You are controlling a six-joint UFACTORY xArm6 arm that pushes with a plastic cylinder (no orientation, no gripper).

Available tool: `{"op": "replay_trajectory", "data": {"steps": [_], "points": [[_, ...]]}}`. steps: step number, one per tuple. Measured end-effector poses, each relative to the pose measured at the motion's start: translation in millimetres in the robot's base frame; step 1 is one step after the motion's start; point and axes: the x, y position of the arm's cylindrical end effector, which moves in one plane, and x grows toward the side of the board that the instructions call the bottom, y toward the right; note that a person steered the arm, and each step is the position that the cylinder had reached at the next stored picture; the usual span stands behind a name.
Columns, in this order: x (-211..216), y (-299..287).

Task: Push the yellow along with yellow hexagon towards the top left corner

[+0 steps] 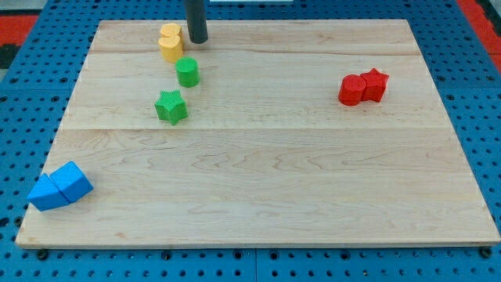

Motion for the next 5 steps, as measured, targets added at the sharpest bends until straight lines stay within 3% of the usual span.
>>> {"op": "replay_trajectory", "data": {"steps": [2, 3, 4, 5], "points": [[-3, -85], [1, -7], [46, 8], [44, -96]]}}
